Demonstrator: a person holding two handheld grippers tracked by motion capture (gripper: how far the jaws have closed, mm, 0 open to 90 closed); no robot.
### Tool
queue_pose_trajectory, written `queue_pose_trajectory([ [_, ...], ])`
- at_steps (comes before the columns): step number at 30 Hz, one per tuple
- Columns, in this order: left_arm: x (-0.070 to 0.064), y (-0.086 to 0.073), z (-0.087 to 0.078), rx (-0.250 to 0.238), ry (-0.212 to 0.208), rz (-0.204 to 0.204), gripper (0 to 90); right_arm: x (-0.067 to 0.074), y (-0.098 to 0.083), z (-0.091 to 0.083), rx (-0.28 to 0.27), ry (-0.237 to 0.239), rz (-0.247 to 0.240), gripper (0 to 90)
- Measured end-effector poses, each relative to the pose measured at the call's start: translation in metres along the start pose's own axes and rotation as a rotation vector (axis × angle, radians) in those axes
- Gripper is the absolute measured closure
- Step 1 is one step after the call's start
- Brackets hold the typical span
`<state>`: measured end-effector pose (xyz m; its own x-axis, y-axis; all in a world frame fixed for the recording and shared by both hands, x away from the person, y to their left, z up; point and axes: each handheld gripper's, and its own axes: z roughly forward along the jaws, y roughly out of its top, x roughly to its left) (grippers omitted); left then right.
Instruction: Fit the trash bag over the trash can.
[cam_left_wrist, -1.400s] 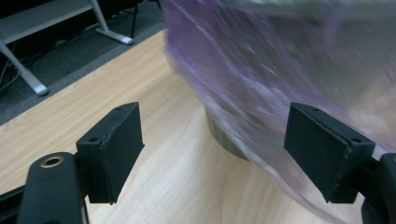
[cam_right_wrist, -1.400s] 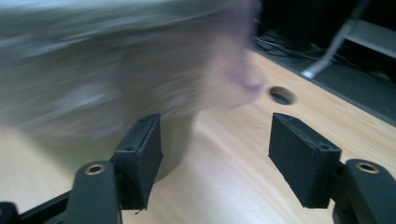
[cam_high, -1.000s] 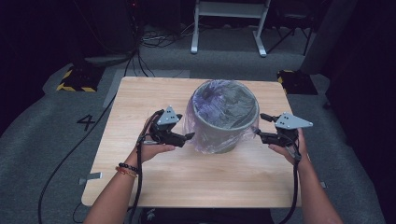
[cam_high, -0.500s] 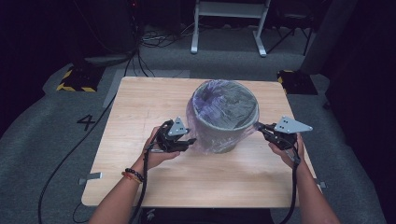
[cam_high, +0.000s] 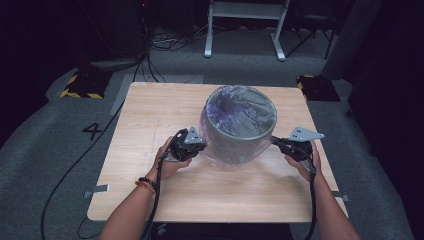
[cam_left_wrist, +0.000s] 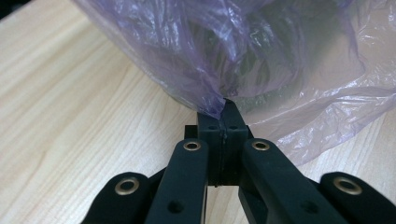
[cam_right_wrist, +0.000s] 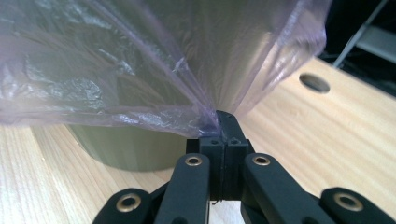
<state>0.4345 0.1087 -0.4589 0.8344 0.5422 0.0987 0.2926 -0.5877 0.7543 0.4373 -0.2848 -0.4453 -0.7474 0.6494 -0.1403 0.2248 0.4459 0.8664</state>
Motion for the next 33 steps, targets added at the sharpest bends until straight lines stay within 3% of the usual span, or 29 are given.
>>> queue_pose_trajectory([
  [9,0.004,-0.008,0.007,0.021,0.000,-0.024,89.4,-0.007,-0.017,0.017,0.091,0.002,0.048,90.0],
  [12,0.004,-0.012,0.009,0.036,0.023,-0.046,76.5,-0.009,-0.024,0.027,0.127,-0.005,0.072,90.0],
  [14,0.005,-0.013,0.007,0.018,0.030,-0.061,65.0,-0.009,-0.027,0.031,0.145,-0.009,0.082,90.0],
  [17,0.005,-0.015,0.002,-0.009,0.003,-0.081,46.7,-0.010,-0.029,0.034,0.160,-0.020,0.095,90.0],
  [19,0.004,-0.016,0.000,0.001,-0.002,-0.085,34.3,-0.011,-0.030,0.033,0.151,-0.032,0.103,90.0],
  [23,0.000,-0.020,-0.003,0.006,-0.008,-0.093,20.5,-0.013,-0.031,0.032,0.144,-0.049,0.116,90.0],
  [24,0.000,-0.020,-0.003,0.006,-0.008,-0.093,18.1,-0.014,-0.032,0.032,0.141,-0.052,0.123,90.0],
  [26,-0.002,-0.021,-0.008,-0.008,-0.050,-0.109,16.0,-0.015,-0.033,0.032,0.139,-0.066,0.136,90.0],
  [29,-0.004,-0.021,-0.012,0.002,-0.029,-0.115,16.1,-0.017,-0.034,0.030,0.137,-0.100,0.147,77.1],
  [32,-0.007,-0.020,-0.019,-0.024,-0.016,-0.102,16.1,-0.022,-0.037,0.024,0.107,-0.070,0.182,69.6],
  [33,-0.011,-0.019,-0.027,-0.074,-0.021,-0.080,16.1,-0.024,-0.037,0.021,0.104,-0.076,0.189,67.4],
])
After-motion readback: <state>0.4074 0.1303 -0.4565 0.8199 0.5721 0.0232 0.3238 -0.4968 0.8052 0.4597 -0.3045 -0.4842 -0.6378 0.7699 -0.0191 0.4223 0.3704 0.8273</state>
